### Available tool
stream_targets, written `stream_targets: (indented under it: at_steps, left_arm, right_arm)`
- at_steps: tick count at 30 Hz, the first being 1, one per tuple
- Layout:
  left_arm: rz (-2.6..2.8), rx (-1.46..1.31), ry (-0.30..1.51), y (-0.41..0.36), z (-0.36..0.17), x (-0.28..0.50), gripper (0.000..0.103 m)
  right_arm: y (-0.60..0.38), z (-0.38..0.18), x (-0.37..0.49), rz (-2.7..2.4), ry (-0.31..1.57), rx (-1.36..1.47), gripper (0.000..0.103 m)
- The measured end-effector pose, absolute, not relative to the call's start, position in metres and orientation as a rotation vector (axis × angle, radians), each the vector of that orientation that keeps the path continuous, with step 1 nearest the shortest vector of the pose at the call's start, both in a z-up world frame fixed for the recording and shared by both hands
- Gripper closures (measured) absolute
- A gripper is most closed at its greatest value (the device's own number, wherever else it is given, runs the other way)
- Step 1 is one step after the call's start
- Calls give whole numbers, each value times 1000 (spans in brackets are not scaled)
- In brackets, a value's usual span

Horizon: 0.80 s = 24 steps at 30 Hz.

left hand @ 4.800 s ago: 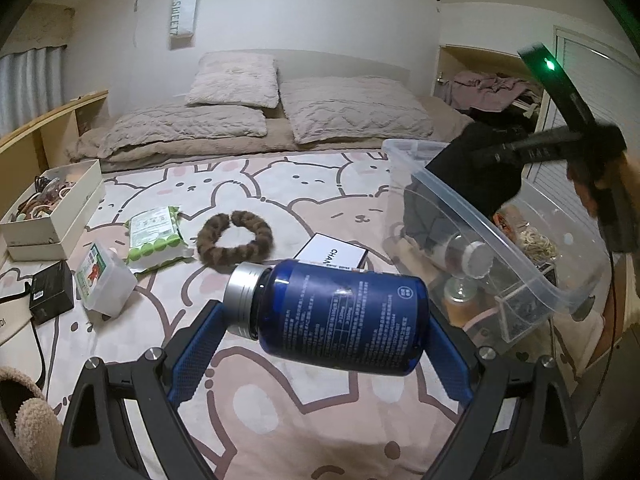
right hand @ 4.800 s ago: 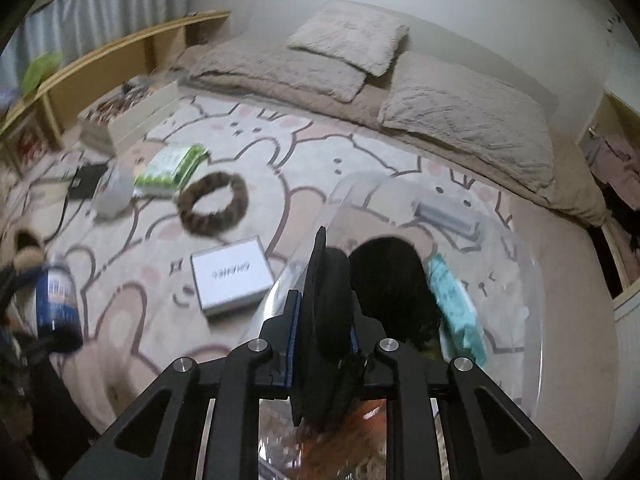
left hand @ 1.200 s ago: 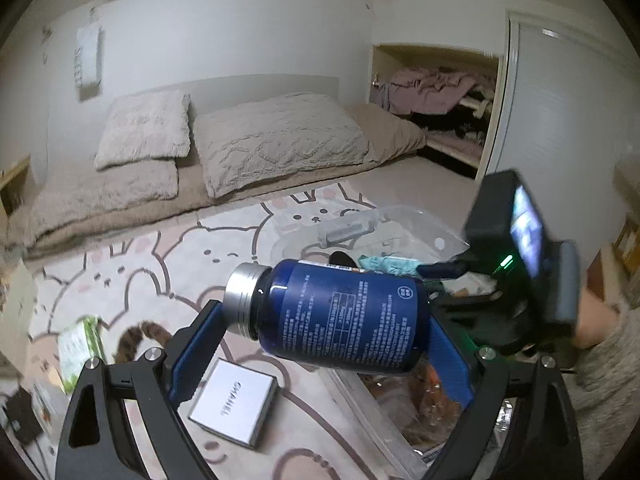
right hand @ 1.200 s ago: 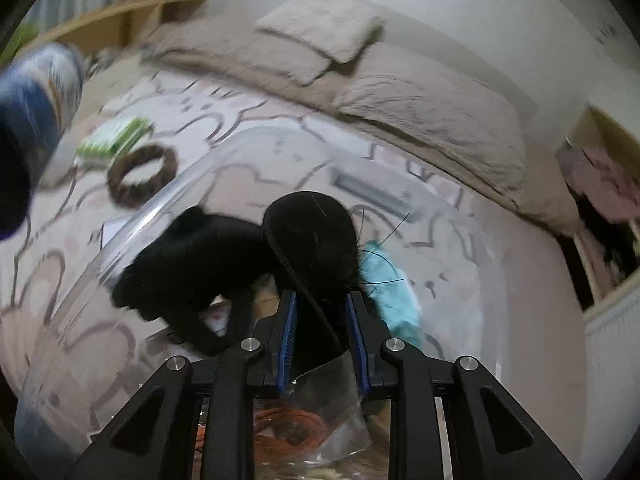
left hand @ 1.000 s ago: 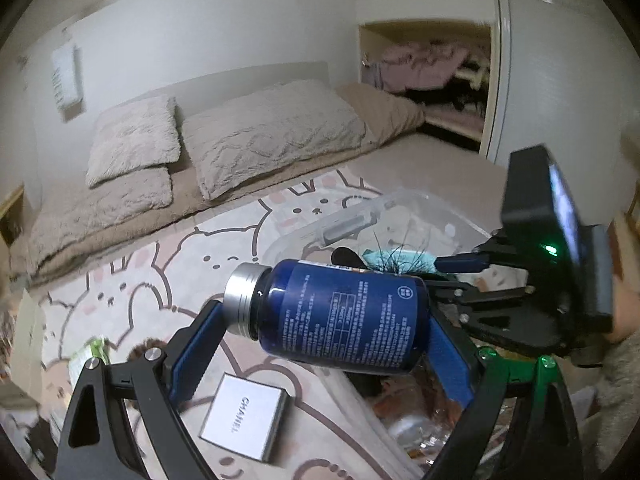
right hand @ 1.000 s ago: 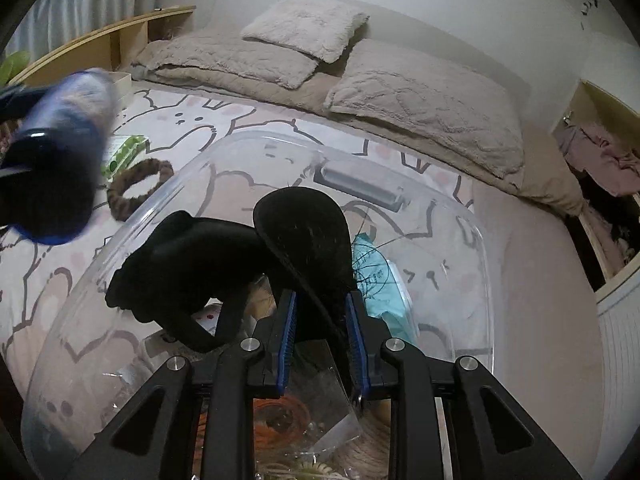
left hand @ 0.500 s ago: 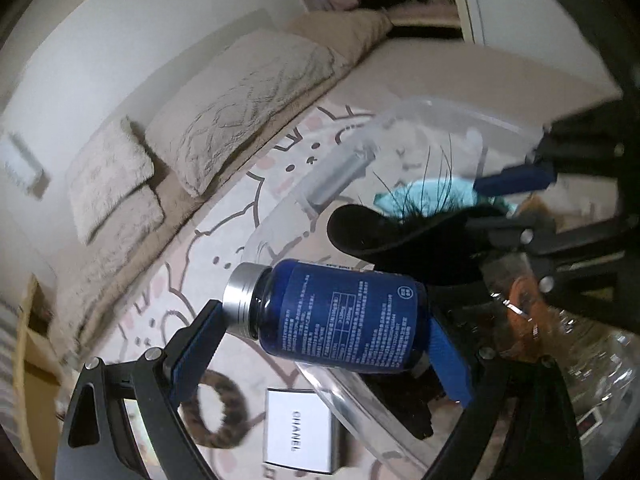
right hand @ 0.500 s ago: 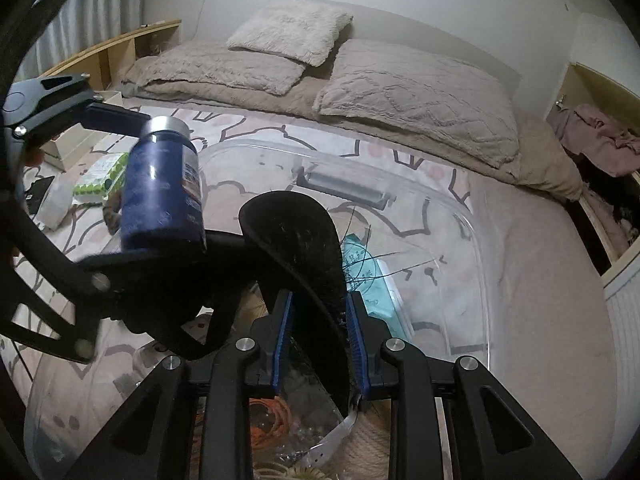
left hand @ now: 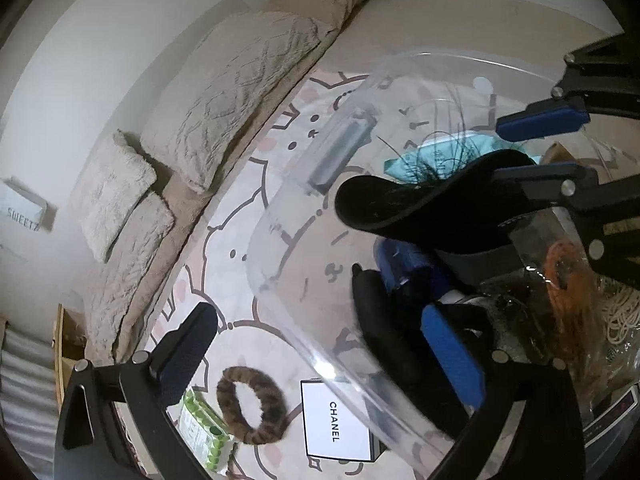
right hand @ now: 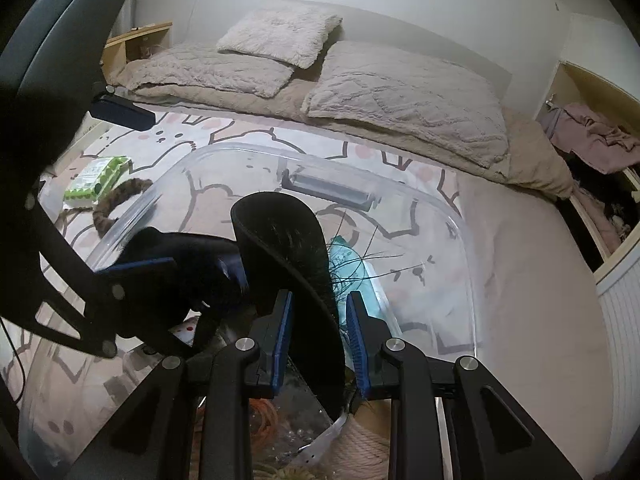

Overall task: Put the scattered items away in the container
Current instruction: 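Carry the blue bottle with the left tool over the clear bin, then lower the blue bottle into the clear bin and open the left tool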

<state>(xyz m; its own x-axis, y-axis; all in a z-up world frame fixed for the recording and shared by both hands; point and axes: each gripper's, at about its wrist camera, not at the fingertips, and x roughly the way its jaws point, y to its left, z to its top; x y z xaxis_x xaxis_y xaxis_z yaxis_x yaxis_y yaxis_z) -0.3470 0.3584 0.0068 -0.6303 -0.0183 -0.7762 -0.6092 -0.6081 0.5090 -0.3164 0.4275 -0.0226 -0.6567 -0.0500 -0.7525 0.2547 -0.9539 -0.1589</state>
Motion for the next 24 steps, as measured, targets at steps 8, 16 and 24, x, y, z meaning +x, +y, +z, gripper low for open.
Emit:
stream_targets:
  at_steps: [8, 16, 24]
  left_arm:
    - [2302, -1099, 1099, 348, 6, -344, 0]
    - [2326, -1069, 1029, 346, 15, -335, 0]
    - [2261, -1158, 1082, 370, 8, -349, 1]
  right_arm:
    - [428, -22, -315, -2689, 381, 1210, 78]
    - [427, -24, -315, -2705, 416, 1224, 78]
    - [440, -23, -320, -2687, 301, 1236, 78]
